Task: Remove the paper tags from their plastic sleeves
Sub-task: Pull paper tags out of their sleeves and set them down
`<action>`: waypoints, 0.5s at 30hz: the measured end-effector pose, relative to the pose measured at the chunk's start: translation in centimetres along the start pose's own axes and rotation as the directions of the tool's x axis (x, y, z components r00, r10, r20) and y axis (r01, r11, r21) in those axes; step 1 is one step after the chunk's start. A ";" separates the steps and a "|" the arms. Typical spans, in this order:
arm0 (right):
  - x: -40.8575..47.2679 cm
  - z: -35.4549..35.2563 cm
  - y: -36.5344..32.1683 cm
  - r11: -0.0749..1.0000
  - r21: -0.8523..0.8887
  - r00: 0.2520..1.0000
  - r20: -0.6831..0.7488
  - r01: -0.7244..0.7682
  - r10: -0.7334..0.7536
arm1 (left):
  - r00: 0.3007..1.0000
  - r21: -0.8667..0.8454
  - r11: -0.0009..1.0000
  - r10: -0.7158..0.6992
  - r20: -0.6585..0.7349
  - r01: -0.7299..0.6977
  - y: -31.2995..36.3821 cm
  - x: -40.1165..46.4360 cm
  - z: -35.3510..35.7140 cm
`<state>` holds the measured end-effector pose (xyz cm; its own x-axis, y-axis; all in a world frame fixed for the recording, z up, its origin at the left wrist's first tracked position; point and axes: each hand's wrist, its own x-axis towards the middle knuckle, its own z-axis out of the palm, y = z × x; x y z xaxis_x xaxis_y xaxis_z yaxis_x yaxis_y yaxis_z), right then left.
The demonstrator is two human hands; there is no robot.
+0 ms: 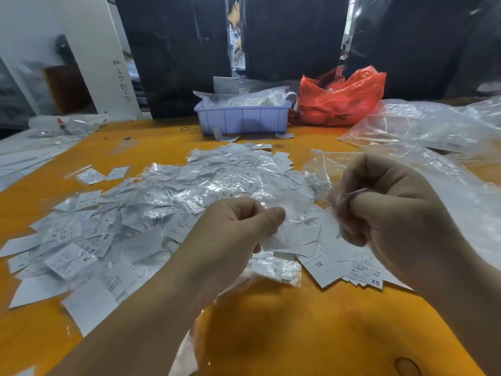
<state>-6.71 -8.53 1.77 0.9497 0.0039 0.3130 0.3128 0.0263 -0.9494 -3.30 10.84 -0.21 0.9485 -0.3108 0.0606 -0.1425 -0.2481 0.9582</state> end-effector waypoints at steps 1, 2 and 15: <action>-0.1 0.0 0.0 1.000 -0.021 0.999 0.044 0.012 -0.011 | 0.999 0.027 1.000 -0.009 0.031 0.008 0.0 0.0 0.1; -0.2 0.0 0.0 0.999 -0.047 0.996 0.093 0.007 -0.002 | 0.998 0.049 0.999 -0.015 0.066 0.012 0.0 0.0 0.1; 0.0 -0.5 0.3 0.854 -0.509 0.932 0.350 0.103 0.096 | 0.974 0.056 0.996 0.059 0.220 -0.073 0.0 0.0 -0.1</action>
<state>-6.55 -9.06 1.46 0.9108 0.3562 0.2085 0.3713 -0.4863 -0.7910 -3.25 10.94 -0.14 0.8530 -0.5191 0.0541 -0.2269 -0.2755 0.9341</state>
